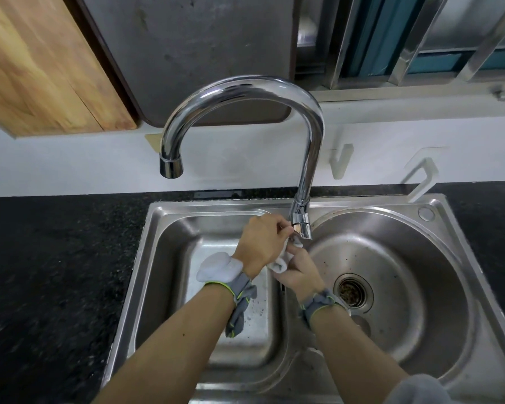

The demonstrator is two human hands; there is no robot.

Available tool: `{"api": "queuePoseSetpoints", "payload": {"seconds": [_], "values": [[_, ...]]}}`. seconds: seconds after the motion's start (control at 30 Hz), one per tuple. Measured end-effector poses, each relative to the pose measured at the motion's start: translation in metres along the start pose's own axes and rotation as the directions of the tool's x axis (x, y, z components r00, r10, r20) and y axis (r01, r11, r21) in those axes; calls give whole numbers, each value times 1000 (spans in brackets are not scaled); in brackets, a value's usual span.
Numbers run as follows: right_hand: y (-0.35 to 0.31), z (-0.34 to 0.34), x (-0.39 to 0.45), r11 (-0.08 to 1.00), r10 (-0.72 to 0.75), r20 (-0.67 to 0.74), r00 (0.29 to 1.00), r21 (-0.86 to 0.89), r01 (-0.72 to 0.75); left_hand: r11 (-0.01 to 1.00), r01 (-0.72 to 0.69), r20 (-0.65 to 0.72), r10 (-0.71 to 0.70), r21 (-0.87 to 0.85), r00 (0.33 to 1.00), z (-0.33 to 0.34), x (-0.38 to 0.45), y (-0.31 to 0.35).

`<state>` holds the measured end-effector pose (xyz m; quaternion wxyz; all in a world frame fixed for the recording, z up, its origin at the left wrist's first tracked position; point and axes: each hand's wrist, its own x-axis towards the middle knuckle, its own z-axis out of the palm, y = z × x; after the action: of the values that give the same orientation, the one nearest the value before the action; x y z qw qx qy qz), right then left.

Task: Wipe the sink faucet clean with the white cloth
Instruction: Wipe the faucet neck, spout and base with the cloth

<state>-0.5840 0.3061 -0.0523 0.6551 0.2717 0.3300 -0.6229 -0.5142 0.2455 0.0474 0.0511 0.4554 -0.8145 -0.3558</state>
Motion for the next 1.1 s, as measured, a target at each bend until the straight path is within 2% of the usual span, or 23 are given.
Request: {"api": "queuePoseSetpoints", "payload": {"seconds": [0.13, 0.23, 0.4, 0.53, 0.63, 0.73, 0.83, 0.9, 0.93, 0.97, 1.03, 1.1], "values": [[0, 2, -1, 996, 2, 47, 999, 92, -7, 998, -22, -14, 23, 53, 1000, 2, 1, 2], [5, 6, -9, 998, -10, 99, 995, 69, 3, 997, -35, -18, 37, 66, 999, 1, 2, 2], [5, 4, -16, 999, -11, 95, 995, 38, 7, 997, -47, -21, 49, 67, 999, 0, 3, -1], [1, 5, -25, 992, -39, 42, 998, -117, 44, 999, -43, -19, 44, 20, 999, 0, 3, -3], [-8, 0, -35, 938, -65, -92, 994, -346, 29, 999, -53, -9, 53, 7, 999, -1, 3, -6], [-26, -6, -47, 729, -273, -257, 927, -684, 24, 999, -51, -1, 51, -5, 999, 0, 2, -6], [-44, 1, -63, 576, -413, -281, 866, -817, 10, 999, -46, 4, 46, -26, 999, 1, 1, -6], [-56, 7, -67, 253, -605, -209, 768, -965, -64, 998, -43, 2, 43, -43, 999, 0, 0, -5], [-61, 9, -69, 75, -678, -147, 720, -989, -131, 998, -43, 0, 43, -45, 999, 0, 0, -5], [-63, 14, -72, -57, -716, -104, 691, -977, -207, 998, -42, -2, 42, -41, 999, -1, 0, -5], [-67, 22, -81, -175, -747, -77, 660, -935, -307, 999, -34, -5, 34, -42, 999, -2, 0, -5], [-73, 27, -87, -177, -762, -62, 645, -938, -299, 996, -11, -7, 10, -92, 1000, -2, 0, -5]]}}
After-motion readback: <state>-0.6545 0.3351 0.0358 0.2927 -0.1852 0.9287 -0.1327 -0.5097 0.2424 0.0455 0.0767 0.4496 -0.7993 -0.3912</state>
